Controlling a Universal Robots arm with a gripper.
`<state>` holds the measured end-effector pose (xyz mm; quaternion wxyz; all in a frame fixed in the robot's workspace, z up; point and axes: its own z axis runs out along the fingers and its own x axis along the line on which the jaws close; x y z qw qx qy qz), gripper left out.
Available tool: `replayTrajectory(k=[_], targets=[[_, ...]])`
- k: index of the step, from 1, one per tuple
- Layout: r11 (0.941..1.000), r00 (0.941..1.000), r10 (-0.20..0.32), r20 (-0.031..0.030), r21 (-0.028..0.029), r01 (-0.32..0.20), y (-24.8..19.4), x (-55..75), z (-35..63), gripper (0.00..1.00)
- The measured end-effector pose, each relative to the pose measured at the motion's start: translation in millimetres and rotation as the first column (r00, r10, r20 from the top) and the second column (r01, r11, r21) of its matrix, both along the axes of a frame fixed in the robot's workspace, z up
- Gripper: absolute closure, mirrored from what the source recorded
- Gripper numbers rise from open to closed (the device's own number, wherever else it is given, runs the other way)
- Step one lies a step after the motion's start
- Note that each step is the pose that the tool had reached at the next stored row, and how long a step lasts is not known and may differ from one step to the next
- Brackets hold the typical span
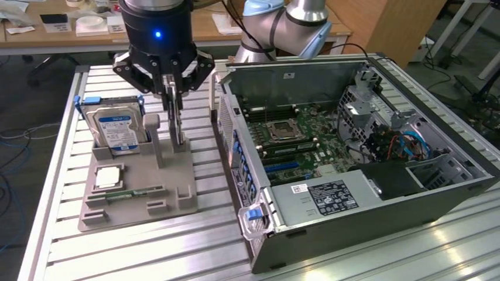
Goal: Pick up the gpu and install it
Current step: 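Pick up the gpu and move the gpu toward the slot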
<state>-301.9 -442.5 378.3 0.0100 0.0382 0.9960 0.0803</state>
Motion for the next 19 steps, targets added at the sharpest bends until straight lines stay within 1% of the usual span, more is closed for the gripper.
replayTrajectory(k=[9, 12, 16, 17, 19], targets=[[1.0, 1.0, 0.0, -0.0001, 0.0, 0.0, 0.0, 0.6, 20.1, 0.74], [1.0, 1.0, 0.0, -0.0009, -0.0002, 0.0, 0.0, 1.1, 23.2, 0.74], [1.0, 1.0, 0.0, -0.0009, -0.0001, 0.0, 0.0, 1.2, 23.3, 0.74], [1.0, 1.0, 0.0, -0.0011, -0.0008, 0.0, 0.0, 1.2, 23.4, 0.74], [1.0, 1.0, 0.0, -0.0019, -0.0079, 0.0, -0.1, 1.4, 23.6, 0.74]])
